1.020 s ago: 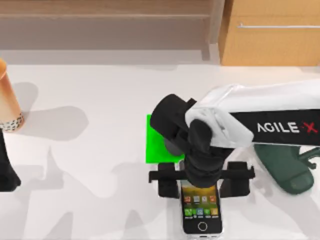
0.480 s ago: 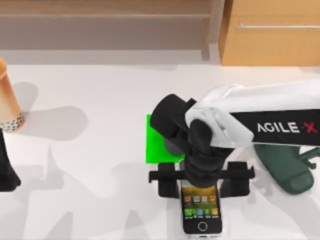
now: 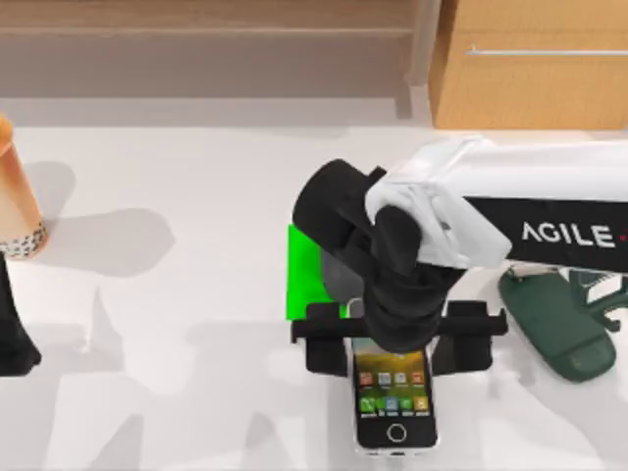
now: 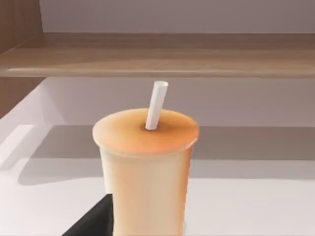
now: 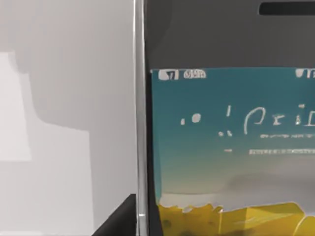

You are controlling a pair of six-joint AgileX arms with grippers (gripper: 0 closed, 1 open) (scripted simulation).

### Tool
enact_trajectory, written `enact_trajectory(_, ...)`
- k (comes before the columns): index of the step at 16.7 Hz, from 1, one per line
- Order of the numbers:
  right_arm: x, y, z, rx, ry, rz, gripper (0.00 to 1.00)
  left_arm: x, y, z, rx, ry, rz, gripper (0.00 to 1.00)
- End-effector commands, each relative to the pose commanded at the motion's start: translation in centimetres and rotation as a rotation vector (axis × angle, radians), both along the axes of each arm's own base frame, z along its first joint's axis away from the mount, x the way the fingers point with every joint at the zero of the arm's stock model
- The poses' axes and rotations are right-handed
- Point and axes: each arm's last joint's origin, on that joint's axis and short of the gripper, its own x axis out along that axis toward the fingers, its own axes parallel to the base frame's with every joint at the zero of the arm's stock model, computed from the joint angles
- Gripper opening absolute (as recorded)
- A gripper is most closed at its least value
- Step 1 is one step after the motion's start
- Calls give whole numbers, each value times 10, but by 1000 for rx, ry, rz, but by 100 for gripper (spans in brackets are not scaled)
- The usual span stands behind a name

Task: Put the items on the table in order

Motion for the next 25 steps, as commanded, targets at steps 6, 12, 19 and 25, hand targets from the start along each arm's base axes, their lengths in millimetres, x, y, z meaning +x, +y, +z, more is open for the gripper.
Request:
enact_trajectory(6, 5, -5, 8, 54, -18, 13, 0, 0, 0, 0, 0, 0, 0, 100)
enact_trajectory(12, 6, -53, 97, 391, -321, 252, 0, 0, 0, 0, 0, 0, 0, 100)
enact_trajectory(19, -62, -175, 146, 437, -881, 436, 0, 0, 0, 0, 0, 0, 0, 100)
enact_trajectory(25, -98, -235, 96, 237, -1064, 370, 0, 0, 0, 0, 0, 0, 0, 100)
